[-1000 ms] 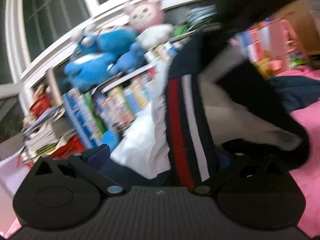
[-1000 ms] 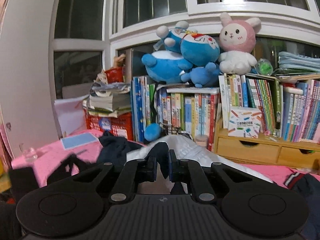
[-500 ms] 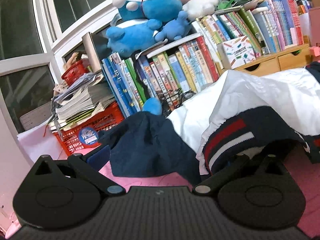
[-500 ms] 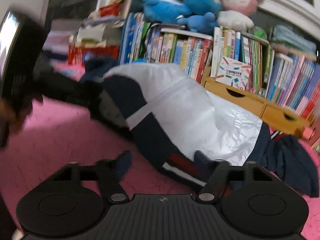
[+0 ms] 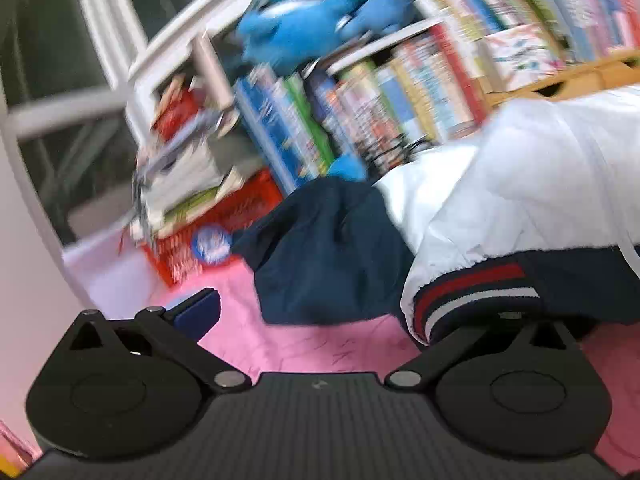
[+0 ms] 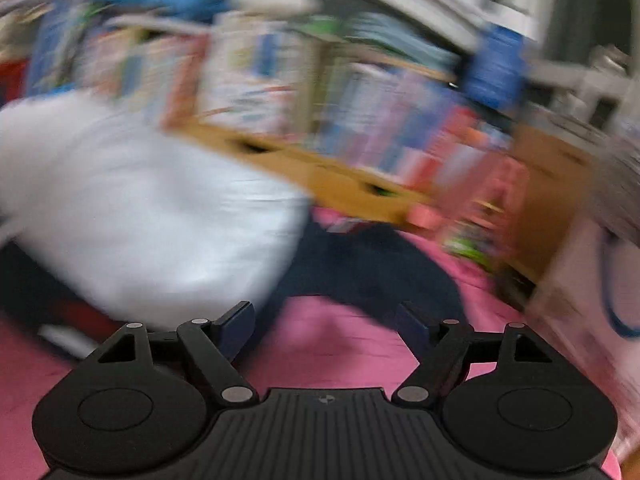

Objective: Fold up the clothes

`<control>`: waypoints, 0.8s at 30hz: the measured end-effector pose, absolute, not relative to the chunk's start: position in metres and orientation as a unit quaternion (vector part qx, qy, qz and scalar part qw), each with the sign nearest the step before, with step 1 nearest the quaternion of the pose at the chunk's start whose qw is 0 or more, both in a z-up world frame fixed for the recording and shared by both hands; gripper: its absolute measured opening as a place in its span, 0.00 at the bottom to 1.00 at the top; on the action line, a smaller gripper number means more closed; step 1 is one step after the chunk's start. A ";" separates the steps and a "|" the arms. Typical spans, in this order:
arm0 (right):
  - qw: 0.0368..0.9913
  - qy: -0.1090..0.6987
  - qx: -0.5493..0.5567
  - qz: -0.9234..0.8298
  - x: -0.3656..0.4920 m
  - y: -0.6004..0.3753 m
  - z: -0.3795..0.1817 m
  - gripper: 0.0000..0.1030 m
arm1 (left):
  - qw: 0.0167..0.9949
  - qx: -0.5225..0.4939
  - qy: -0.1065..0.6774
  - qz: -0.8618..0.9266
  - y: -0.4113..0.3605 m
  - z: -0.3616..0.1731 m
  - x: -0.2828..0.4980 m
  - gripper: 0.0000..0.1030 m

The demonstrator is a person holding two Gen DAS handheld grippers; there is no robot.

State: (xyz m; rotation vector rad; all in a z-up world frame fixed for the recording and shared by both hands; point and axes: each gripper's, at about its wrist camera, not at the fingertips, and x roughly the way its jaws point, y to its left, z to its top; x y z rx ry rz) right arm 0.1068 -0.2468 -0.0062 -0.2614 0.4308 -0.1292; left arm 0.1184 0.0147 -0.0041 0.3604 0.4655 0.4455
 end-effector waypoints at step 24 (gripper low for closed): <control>0.930 0.264 -0.230 0.110 0.088 -0.192 -0.023 0.99 | 0.925 0.217 0.248 0.191 -0.008 -0.025 0.125 1.00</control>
